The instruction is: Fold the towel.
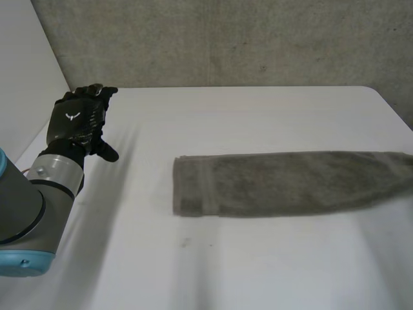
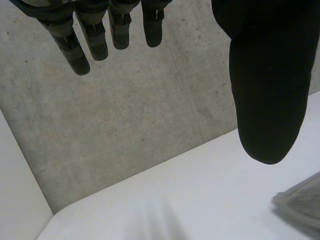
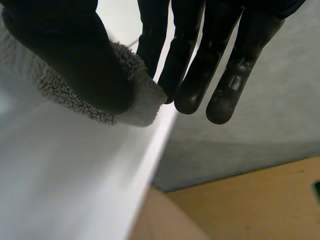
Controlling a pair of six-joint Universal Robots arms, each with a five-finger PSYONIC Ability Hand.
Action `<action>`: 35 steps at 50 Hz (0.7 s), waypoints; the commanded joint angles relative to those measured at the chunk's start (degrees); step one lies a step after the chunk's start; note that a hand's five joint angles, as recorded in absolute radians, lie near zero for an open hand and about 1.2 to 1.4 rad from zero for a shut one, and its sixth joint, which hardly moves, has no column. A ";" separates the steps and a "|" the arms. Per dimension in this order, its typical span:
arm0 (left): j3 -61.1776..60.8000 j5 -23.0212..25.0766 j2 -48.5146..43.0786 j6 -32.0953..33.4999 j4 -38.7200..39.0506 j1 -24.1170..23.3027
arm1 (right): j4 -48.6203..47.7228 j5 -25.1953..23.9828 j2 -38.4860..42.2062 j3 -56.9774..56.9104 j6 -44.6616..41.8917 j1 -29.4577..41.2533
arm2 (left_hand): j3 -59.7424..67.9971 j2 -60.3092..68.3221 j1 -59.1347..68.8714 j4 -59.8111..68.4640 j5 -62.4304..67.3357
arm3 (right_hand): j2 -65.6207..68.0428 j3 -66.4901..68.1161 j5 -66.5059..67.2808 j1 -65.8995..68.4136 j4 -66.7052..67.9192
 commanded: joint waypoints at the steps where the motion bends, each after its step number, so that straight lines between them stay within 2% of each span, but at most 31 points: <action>1: -0.07 0.00 0.93 0.02 0.00 -0.13 | -0.26 -0.25 -9.00 -1.74 10.55 8.39 | 0.46 0.51 -0.28 0.35 -1.70 | 12.92 11.97 17.95 18.97 11.46; 2: -0.07 0.00 1.10 0.02 -0.08 -0.13 | -1.22 -0.16 -9.53 -1.91 12.57 12.60 | 0.46 0.51 -0.28 0.35 -1.70 | 12.92 11.97 17.95 18.97 11.46; 3: -0.07 0.00 1.11 0.02 -0.08 -0.13 | -1.23 -0.16 -9.54 -1.91 12.59 12.65 | 0.46 0.51 -0.28 0.35 -1.70 | 12.92 11.97 17.95 18.97 11.46; 5: -0.07 0.00 1.37 0.02 -0.08 -0.13 | -5.07 -0.25 -9.89 -1.13 15.22 21.48 | 0.46 0.51 -0.28 0.35 -1.70 | 12.92 11.97 17.95 18.97 11.46; 6: -0.07 0.00 1.54 0.02 -0.08 -0.22 | -5.10 -0.25 -9.89 -1.12 15.23 21.52 | 0.46 0.51 -0.28 0.35 -1.70 | 12.92 11.97 17.95 18.97 11.46; 7: -0.07 0.00 1.63 -0.07 -0.08 -0.22 | -7.36 -0.25 -9.98 -0.51 15.93 26.05 | 0.46 0.51 -0.28 0.35 -1.70 | 12.92 11.97 17.95 18.97 11.46; 8: -0.07 0.00 1.63 -0.07 -0.08 -0.22 | -7.38 -0.25 -9.98 -0.51 15.93 26.09 | 0.46 0.51 -0.28 0.35 -1.70 | 12.92 11.97 17.95 18.97 11.46; 10: -0.07 0.00 1.81 -0.16 -0.17 -0.31 | -11.14 -0.68 -9.02 0.89 16.29 35.10 | 0.46 0.51 -0.28 0.35 -1.70 | 12.92 11.97 17.95 18.97 11.46; 11: -0.07 0.00 1.81 -0.16 -0.17 -0.31 | -11.16 -0.69 -9.01 0.90 16.29 35.15 | 0.46 0.51 -0.28 0.35 -1.70 | 12.92 11.97 17.95 18.97 11.46; 13: 0.28 -0.17 1.72 -0.07 -0.08 -0.92 | -13.87 -2.34 -5.26 1.86 16.11 42.93 | 0.46 0.51 -0.28 0.35 -1.70 | 12.92 11.97 17.95 18.97 11.46; 14: 0.28 -0.17 1.72 -0.07 -0.08 -0.92 | -13.88 -2.36 -5.23 1.87 16.11 42.97 | 0.46 0.51 -0.28 0.35 -1.70 | 12.92 11.97 17.95 18.97 11.46; 16: 0.46 -0.35 1.63 0.11 0.00 -1.28 | -15.37 -5.33 -0.42 1.52 16.29 49.44 | 0.46 0.51 -0.28 0.35 -1.70 | 12.92 11.97 17.95 18.97 11.46; 19: 0.98 -0.26 1.11 0.19 0.27 -1.72 | -15.55 -6.84 1.45 1.60 16.37 51.93 | 0.46 0.51 -0.28 0.35 -1.70 | 12.92 11.97 17.95 18.97 11.46; 21: 1.51 -0.17 0.67 0.37 0.88 -2.33 | -15.47 -9.73 4.95 1.52 16.55 55.17 | 0.50 0.55 -0.23 0.40 -1.65 | 12.92 11.97 17.95 18.97 11.46; 25: 2.91 -0.17 -1.17 0.46 1.06 -3.64 | -14.94 -11.32 7.51 1.52 16.46 56.50 | 0.50 0.55 -0.23 0.40 -1.65 | 12.92 11.97 17.95 18.97 11.46; 27: 3.97 -0.26 -2.76 0.37 1.15 -4.44 | -14.94 -11.32 7.51 1.69 16.64 56.42 | 0.67 0.72 -0.06 0.57 -1.48 | 8.27 7.32 13.30 14.32 6.81; 28: 5.19 -0.35 -4.33 0.28 1.23 -5.57 | -15.03 -10.89 6.82 2.04 17.16 56.07 | 0.67 0.72 -0.06 0.57 -1.48 | -19.54 -20.50 -14.51 -13.49 -21.00; 29: 6.33 -0.35 -5.65 0.28 1.32 -6.63 | -14.77 -10.27 5.59 2.39 17.95 55.89 | 0.67 0.72 -0.06 0.57 -1.48 | -57.08 -58.03 -52.05 -51.03 -58.54; 35: 10.56 -0.61 -11.02 0.19 1.32 -10.50 | -12.74 -9.12 -1.36 5.03 24.28 49.91 | 1.17 1.22 0.44 1.07 -0.98 | -57.08 -58.03 -52.05 -51.03 -58.54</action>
